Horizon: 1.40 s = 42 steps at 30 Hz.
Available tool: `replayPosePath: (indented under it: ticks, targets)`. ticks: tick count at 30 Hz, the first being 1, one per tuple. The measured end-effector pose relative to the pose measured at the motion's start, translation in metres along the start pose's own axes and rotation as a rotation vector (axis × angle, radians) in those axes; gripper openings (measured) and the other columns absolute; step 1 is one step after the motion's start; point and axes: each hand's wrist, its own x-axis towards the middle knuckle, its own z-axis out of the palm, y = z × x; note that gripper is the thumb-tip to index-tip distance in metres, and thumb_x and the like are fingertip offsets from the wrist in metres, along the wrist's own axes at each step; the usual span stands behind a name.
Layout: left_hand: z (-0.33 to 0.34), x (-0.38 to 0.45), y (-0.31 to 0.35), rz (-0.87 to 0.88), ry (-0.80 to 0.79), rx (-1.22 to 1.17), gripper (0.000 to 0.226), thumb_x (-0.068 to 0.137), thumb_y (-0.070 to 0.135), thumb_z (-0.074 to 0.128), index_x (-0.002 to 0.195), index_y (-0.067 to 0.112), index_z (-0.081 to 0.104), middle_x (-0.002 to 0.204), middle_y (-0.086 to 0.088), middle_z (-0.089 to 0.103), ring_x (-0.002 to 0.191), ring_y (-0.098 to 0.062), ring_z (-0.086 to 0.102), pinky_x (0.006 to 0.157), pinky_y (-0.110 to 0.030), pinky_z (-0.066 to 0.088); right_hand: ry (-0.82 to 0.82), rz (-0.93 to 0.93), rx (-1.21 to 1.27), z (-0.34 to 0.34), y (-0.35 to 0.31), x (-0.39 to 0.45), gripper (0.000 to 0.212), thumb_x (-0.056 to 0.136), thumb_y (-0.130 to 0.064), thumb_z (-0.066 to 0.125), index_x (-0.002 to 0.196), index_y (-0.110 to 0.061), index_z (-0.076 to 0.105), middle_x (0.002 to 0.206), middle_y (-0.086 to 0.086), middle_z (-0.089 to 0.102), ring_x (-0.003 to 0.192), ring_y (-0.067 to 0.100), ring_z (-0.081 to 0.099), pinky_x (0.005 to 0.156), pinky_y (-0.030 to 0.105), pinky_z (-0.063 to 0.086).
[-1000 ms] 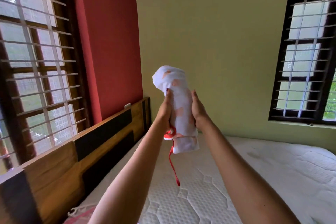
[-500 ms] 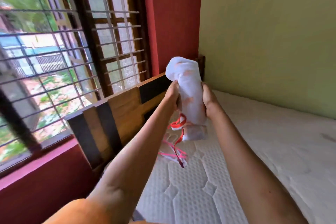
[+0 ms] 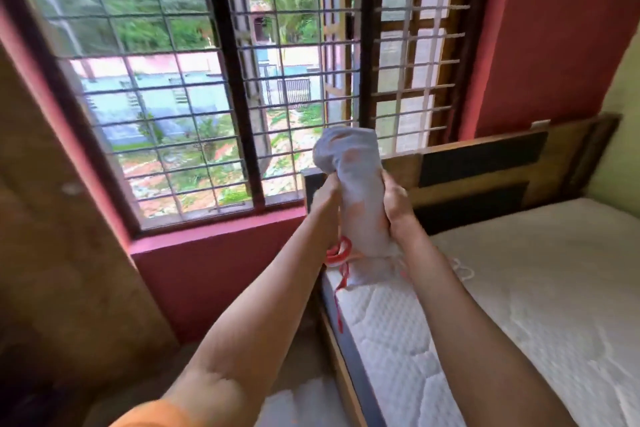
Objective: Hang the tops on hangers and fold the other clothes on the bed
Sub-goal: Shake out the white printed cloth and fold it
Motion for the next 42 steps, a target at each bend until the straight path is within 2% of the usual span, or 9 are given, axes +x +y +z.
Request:
replayPosePath:
  ticks: [2, 4, 7, 11, 18, 24, 29, 33, 42]
  targets:
    - [-0.040, 0.005, -0.007, 0.004, 0.365, 0.097, 0.056, 0.079, 0.049, 0.062, 0.117, 0.010, 0.048, 0.124, -0.010, 0.051, 0.111, -0.032, 0.051, 0.094, -0.046, 0.045, -0.064, 0.025, -0.046, 0.027, 0.013, -0.009, 0.040, 0.096, -0.041, 0.044, 0.109, -0.009, 0.065, 0.111, 0.009, 0.065, 0.100, 0.022, 0.062, 0.095, 0.036, 0.049]
    - [-0.083, -0.015, -0.012, 0.123, 0.654, 0.107, 0.035, 0.080, 0.022, 0.062, 0.109, 0.006, 0.049, 0.123, -0.015, 0.052, 0.111, -0.032, 0.052, 0.092, -0.034, 0.043, -0.194, 0.068, -0.121, 0.063, 0.030, -0.028, 0.043, 0.095, -0.047, 0.043, 0.105, -0.012, 0.066, 0.109, 0.009, 0.068, 0.101, 0.025, 0.063, 0.095, 0.042, 0.050]
    - [-0.132, -0.045, -0.013, 0.348, 0.700, 0.000, 0.024, 0.083, 0.007, 0.055, 0.107, 0.009, 0.056, 0.112, -0.012, 0.062, 0.102, -0.027, 0.058, 0.078, -0.024, 0.040, -0.310, 0.110, -0.157, 0.114, 0.051, -0.049, 0.050, 0.095, -0.048, 0.040, 0.110, -0.007, 0.065, 0.107, 0.010, 0.068, 0.099, 0.026, 0.064, 0.093, 0.043, 0.051]
    - [-0.204, -0.035, -0.018, 0.205, 0.540, -0.302, 0.044, 0.095, 0.033, 0.037, 0.128, 0.007, 0.052, 0.128, -0.013, 0.056, 0.116, -0.029, 0.054, 0.095, -0.036, 0.045, -0.391, 0.091, -0.181, 0.176, 0.069, -0.073, 0.044, 0.093, -0.052, 0.039, 0.097, -0.016, 0.065, 0.109, 0.012, 0.067, 0.102, 0.029, 0.063, 0.095, 0.046, 0.048]
    - [-0.336, -0.078, -0.002, 0.230, 0.363, -0.390, 0.033, 0.102, 0.031, 0.026, 0.082, 0.021, 0.050, 0.080, 0.002, 0.052, 0.072, -0.009, 0.050, 0.061, -0.018, 0.047, -0.593, 0.142, -0.123, 0.329, 0.103, -0.097, 0.052, 0.084, -0.060, 0.044, 0.098, -0.017, 0.069, 0.111, 0.011, 0.067, 0.097, 0.025, 0.065, 0.091, 0.042, 0.052]
    - [-0.484, -0.090, -0.013, 0.159, 0.673, -0.341, 0.033, 0.100, 0.033, 0.033, 0.118, 0.013, 0.054, 0.100, -0.006, 0.060, 0.092, -0.021, 0.059, 0.081, -0.034, 0.049, -0.756, 0.309, -0.060, 0.472, 0.135, -0.152, 0.032, 0.092, -0.040, 0.051, 0.097, -0.012, 0.065, 0.092, 0.009, 0.068, 0.074, 0.017, 0.063, 0.075, 0.031, 0.052]
    - [-0.590, -0.095, -0.053, 0.044, 1.016, -0.304, 0.032, 0.088, 0.018, 0.055, 0.109, -0.006, 0.062, 0.109, -0.018, 0.065, 0.104, -0.029, 0.063, 0.083, -0.037, 0.051, -0.824, 0.385, -0.167, 0.555, 0.180, -0.189, 0.043, 0.091, -0.044, 0.048, 0.113, -0.011, 0.064, 0.104, 0.006, 0.066, 0.090, 0.019, 0.062, 0.081, 0.031, 0.051]
    - [-0.637, -0.105, -0.070, -0.059, 1.024, -0.319, 0.036, 0.095, 0.029, 0.051, 0.113, -0.002, 0.059, 0.104, -0.005, 0.060, 0.098, -0.021, 0.060, 0.073, -0.028, 0.045, -0.871, 0.424, -0.231, 0.605, 0.208, -0.206, 0.047, 0.094, -0.043, 0.045, 0.123, -0.009, 0.057, 0.113, 0.009, 0.064, 0.097, 0.023, 0.061, 0.084, 0.032, 0.050]
    - [-0.745, -0.090, -0.098, -0.254, 1.104, -0.424, 0.052, 0.095, 0.039, 0.048, 0.134, 0.006, 0.043, 0.137, -0.009, 0.048, 0.126, -0.029, 0.046, 0.103, -0.038, 0.041, -1.061, 0.540, -0.356, 0.728, 0.304, -0.225, 0.050, 0.090, -0.041, 0.043, 0.126, -0.007, 0.054, 0.123, 0.014, 0.059, 0.107, 0.030, 0.058, 0.092, 0.043, 0.049]
